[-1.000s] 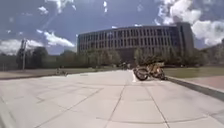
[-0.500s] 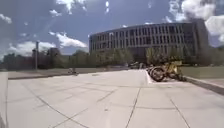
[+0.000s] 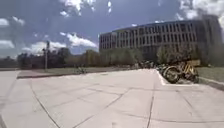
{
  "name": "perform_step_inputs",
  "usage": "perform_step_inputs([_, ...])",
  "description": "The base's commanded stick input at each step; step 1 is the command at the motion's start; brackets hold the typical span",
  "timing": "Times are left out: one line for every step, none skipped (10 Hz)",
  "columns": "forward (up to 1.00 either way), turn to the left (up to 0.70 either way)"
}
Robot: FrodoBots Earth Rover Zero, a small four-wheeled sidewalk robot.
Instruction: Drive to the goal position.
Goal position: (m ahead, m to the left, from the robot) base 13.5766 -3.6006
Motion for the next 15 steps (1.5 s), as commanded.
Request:
perform_step_inputs([0.7,0.0])
perform_step_inputs([0.7,0.05])
perform_step_inputs([0.7,0.04])
perform_step_inputs([0.7,0.0])
perform_step_inputs([0.7,0.04])
perform_step_inputs([0.7,0.03])
perform_step_inputs([0.7,0.01])
perform_step_inputs([0.7,-0.17])
perform_step_inputs([0.7,-0.35])
perform_step_inputs([0.7,-0.18])
perform_step_inputs([0.7,0.04])
perform_step_inputs([0.7,0.0])
perform_step_inputs([0.7,0.0])
perform_step_inputs([0.7,0.0])
perform_step_inputs([0.7,-0.13])
